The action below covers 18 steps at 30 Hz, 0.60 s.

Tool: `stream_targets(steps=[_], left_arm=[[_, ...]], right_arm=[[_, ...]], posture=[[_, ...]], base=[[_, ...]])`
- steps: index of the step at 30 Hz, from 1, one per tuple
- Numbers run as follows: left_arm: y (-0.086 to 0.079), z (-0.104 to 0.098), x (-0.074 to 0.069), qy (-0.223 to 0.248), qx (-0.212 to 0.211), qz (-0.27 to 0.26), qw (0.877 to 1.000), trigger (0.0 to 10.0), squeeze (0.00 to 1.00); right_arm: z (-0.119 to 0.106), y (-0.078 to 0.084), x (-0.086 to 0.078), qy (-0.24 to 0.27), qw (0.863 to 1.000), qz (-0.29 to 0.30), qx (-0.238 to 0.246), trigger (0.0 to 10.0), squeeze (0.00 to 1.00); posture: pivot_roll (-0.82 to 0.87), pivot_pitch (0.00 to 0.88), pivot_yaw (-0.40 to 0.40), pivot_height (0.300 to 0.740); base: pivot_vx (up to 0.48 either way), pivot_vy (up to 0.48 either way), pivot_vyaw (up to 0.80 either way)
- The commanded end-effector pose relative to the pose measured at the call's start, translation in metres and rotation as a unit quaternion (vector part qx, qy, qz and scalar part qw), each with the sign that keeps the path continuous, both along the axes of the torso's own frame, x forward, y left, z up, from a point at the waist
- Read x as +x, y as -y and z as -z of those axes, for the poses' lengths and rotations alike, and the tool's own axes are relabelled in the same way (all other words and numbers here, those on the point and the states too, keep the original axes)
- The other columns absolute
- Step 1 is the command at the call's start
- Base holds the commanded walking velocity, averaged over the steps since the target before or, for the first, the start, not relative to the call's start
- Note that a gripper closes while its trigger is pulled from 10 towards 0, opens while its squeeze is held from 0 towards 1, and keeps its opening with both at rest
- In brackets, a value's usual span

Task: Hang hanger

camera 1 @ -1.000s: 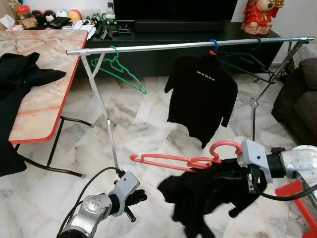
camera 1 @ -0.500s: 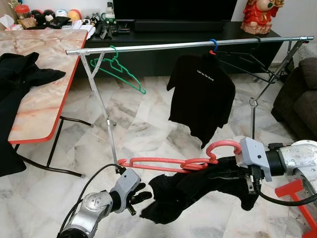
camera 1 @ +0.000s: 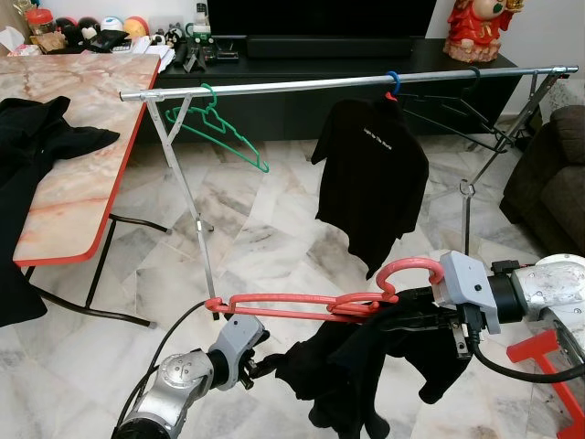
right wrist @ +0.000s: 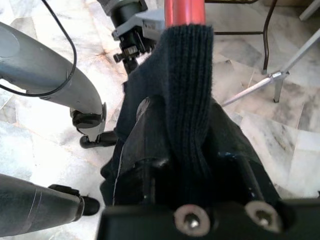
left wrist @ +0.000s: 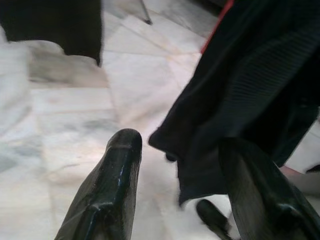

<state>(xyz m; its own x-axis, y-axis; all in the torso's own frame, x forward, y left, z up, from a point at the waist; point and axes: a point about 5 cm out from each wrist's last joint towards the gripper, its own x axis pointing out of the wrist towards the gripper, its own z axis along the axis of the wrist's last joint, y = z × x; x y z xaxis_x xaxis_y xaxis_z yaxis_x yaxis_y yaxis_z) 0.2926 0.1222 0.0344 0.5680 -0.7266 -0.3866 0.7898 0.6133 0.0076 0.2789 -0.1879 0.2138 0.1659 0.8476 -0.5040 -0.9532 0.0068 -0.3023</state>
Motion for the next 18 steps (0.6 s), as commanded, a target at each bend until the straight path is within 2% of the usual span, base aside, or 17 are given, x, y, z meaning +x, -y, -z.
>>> stream_targets(steps=[1, 7, 18], left_arm=[[0.002, 0.003, -0.004, -0.019, 0.001, 0.024, 1.0, 10.0, 0.0], [0.004, 0.006, -0.006, -0.025, 0.008, 0.034, 0.999, 10.0, 0.0], [0.008, 0.006, -0.002, -0.023, 0.011, 0.026, 0.999, 10.0, 0.0]], right_arm=[[-0.011, -0.008, -0.002, 0.02, 1.0, -0.022, 0.001, 0.0, 0.0], [-0.013, -0.012, -0.003, 0.022, 0.999, -0.031, 0.003, 0.0, 0.0], [-0.023, -0.021, -0.009, 0.032, 0.998, -0.056, 0.014, 0.0, 0.0]], posture=[[-0.09, 0.151, -0.03, 0.74], [-0.09, 0.152, -0.032, 0.74], [-0.1, 0.155, -0.033, 0.74]], base=[[0.0, 0.0, 0.0], [0.0, 0.0, 0.0], [0.0, 0.0, 0.0]])
